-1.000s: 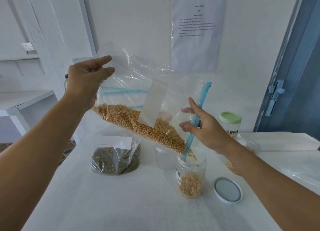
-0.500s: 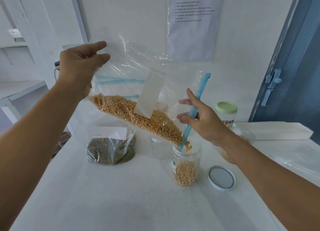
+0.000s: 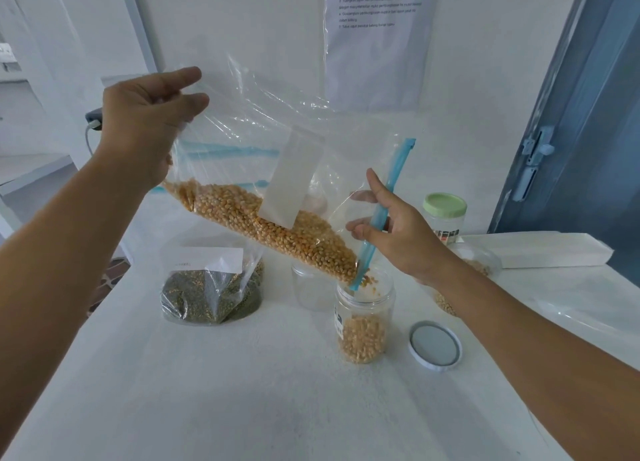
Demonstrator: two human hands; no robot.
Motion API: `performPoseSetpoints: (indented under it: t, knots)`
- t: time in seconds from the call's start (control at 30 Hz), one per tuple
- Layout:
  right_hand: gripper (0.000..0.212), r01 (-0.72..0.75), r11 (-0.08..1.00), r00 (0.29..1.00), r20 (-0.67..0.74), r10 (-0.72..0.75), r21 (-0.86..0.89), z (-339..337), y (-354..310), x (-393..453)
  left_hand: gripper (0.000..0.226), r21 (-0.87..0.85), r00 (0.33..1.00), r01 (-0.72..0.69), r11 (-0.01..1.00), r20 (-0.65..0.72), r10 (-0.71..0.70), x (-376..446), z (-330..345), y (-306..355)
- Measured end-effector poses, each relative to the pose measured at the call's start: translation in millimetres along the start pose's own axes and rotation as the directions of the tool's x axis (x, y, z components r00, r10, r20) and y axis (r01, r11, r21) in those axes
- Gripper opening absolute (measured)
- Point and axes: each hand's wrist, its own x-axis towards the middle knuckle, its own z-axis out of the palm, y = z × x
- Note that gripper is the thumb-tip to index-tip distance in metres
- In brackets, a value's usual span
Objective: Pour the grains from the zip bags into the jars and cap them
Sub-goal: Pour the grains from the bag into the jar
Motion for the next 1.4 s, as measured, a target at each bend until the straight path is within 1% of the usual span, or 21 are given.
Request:
performPoseSetpoints:
  t: [0.5, 0.67, 1.0, 1.4]
  knots:
    - [0.087, 0.024, 1.000, 1.000, -0.005, -0.024, -0.008, 0.8, -10.1, 4.8, 0.034, -0.030, 1.000, -0.013, 0.999, -0.001, 0.013, 10.3, -3.3, 3.2]
    - [0.088, 0.028, 1.000, 1.000, -0.004, -0.028, 0.003, 2.8, -11.0, 4.6, 0.038, -0.014, 0.999, -0.039, 0.999, 0.016, 0.039, 12.9, -6.9, 5.7]
    - [0.087, 0.022, 1.000, 1.000, -0.008, -0.022, 0.007, 2.0, -10.3, 3.9, 0.040, -0.019, 0.999, -0.037, 0.999, 0.024, 0.037, 13.7, -6.1, 4.8]
    - [0.087, 0.009, 1.000, 1.000, -0.017, -0.008, 0.024, 3.1, -8.7, 0.7, 0.035, -0.017, 1.000, -0.022, 1.000, 0.018, 0.023, 7.2, -2.6, 7.5]
